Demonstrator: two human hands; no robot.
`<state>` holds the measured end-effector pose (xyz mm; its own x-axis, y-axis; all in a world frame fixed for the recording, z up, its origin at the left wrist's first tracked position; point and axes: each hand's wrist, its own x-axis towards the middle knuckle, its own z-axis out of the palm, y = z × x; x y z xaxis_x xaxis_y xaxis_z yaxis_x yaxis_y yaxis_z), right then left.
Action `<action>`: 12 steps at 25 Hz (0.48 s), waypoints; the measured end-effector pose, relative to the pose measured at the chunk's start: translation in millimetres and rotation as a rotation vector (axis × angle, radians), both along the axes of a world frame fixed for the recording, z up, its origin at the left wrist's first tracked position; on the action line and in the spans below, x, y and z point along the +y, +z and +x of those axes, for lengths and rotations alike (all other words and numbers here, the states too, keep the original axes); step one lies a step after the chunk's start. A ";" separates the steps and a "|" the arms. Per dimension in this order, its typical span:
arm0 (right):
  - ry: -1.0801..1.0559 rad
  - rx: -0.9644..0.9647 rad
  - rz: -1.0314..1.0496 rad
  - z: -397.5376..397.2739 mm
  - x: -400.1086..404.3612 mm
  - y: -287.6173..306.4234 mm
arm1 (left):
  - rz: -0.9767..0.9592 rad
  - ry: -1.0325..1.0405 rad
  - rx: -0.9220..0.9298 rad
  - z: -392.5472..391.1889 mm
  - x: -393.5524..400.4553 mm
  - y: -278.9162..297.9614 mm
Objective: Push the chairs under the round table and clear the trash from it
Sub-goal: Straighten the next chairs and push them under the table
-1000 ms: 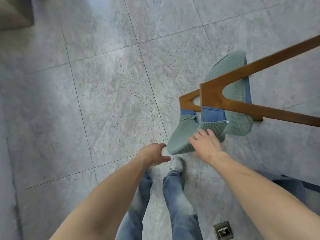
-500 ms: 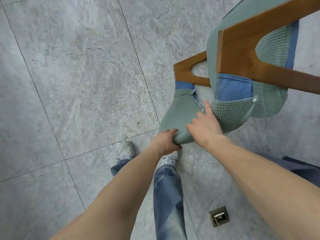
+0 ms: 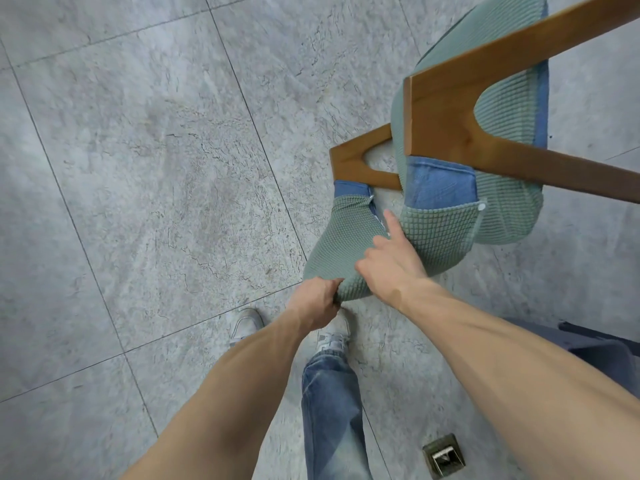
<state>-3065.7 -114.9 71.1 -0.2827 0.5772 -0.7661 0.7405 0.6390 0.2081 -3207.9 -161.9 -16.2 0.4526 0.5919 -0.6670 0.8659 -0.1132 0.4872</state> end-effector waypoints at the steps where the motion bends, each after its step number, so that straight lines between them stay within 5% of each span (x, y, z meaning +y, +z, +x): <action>1: -0.002 0.005 0.015 1.1 4.2 6.7 | 0.014 -0.010 0.009 -1.4 6.6 8.1; 12: -0.139 0.096 0.201 35.4 66.4 145.5 | 0.236 -0.242 0.063 6.8 104.5 157.9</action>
